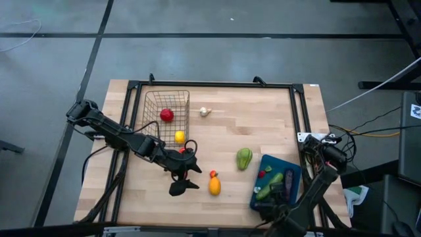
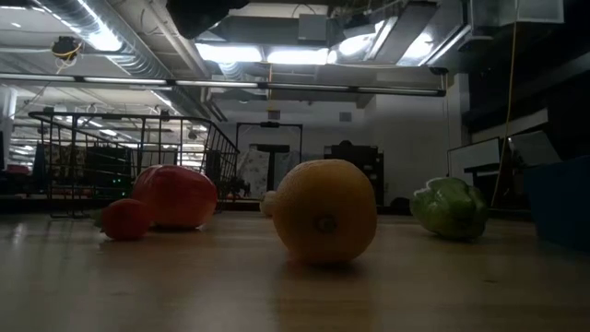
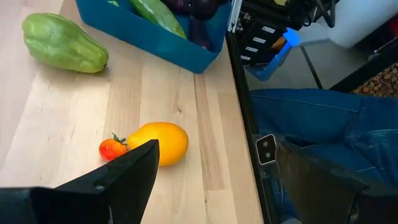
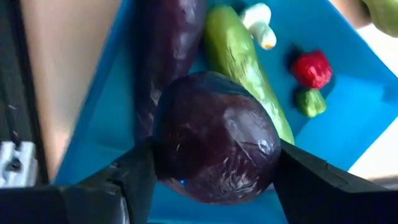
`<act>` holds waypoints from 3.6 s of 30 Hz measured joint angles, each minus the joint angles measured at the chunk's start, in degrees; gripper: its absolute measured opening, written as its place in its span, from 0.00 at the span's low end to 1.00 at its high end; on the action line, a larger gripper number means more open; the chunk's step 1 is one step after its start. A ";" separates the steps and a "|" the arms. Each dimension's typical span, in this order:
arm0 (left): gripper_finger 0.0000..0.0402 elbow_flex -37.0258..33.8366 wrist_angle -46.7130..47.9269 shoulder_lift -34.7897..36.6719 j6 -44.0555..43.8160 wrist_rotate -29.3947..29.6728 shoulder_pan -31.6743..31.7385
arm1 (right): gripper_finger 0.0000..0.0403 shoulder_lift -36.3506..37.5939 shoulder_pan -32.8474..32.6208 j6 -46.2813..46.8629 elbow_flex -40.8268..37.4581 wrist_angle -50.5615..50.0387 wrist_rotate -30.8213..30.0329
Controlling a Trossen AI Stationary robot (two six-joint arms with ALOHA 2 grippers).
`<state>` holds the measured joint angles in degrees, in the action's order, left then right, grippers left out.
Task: Sort produce into baskets
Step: Put the violet plum into the blue bin, then put the orange peach into the wire basket
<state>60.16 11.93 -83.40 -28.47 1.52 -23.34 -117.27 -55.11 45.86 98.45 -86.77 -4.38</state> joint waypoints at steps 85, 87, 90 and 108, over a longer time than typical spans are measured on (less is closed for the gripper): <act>0.27 -16.61 0.67 -13.32 -27.11 24.67 -10.46 | 0.96 -0.09 6.66 -4.31 8.03 -3.26 1.90; 0.27 -16.61 0.75 -12.63 -27.12 22.79 -10.46 | 0.96 -0.09 7.56 -5.49 8.16 -3.25 1.90; 0.28 -16.41 1.12 -10.73 -27.12 20.67 -10.48 | 0.96 -0.09 9.14 -7.71 8.17 -3.25 1.87; 0.29 -14.01 2.47 14.69 -15.99 18.53 -5.81 | 0.96 -0.09 19.58 -24.41 8.17 -1.97 -4.20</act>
<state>46.15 14.40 -68.71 -44.46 20.05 -29.16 -117.36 -35.54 21.45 106.63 -88.74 -8.58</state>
